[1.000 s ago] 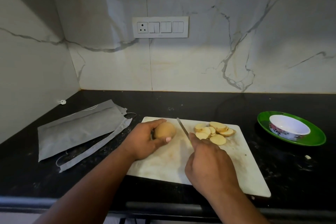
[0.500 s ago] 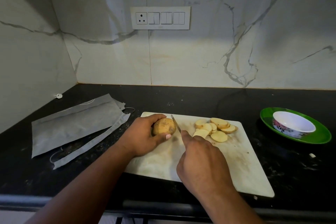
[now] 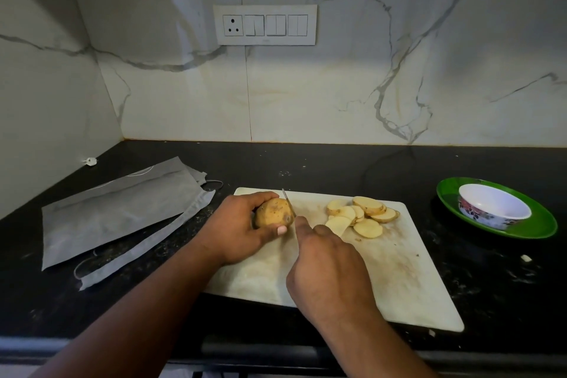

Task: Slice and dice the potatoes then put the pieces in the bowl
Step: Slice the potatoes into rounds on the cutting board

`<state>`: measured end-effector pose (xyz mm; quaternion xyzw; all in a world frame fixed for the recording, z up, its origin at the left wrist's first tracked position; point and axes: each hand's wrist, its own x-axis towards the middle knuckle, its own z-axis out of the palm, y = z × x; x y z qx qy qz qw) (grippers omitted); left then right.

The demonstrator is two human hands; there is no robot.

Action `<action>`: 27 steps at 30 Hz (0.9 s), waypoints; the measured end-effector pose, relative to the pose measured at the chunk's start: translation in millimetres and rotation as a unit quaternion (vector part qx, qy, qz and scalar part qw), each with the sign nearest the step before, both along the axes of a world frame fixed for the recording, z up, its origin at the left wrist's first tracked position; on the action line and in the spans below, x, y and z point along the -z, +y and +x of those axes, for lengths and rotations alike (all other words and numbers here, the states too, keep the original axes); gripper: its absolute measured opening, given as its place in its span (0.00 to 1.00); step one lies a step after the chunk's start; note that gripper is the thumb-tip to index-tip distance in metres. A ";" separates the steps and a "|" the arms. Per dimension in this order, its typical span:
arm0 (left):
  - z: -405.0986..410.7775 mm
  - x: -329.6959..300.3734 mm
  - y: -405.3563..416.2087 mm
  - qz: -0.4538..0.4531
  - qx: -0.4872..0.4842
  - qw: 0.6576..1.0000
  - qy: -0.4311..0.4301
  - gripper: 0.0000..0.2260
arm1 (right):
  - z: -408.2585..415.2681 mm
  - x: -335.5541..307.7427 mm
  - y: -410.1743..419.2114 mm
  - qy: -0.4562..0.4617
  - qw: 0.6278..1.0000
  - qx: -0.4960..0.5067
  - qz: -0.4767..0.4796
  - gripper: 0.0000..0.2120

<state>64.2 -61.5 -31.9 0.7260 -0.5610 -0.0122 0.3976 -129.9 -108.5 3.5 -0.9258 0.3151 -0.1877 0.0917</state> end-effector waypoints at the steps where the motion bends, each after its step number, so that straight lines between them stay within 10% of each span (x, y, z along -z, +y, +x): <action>1: 0.1 0.3 -0.4 -0.003 0.000 1.000 0.002 0.19 | 4.4 0.2 -2.3 -0.005 1.000 0.002 0.002 0.30; 12: 9.2 8.7 -1.9 0.018 -0.019 1.000 0.011 0.34 | -1.7 0.5 2.6 0.010 1.000 -0.005 0.006 0.30; 27: 7.6 8.1 -2.1 0.018 -0.021 0.999 0.021 0.30 | 6.2 -3.9 1.4 0.064 0.998 -0.010 0.024 0.23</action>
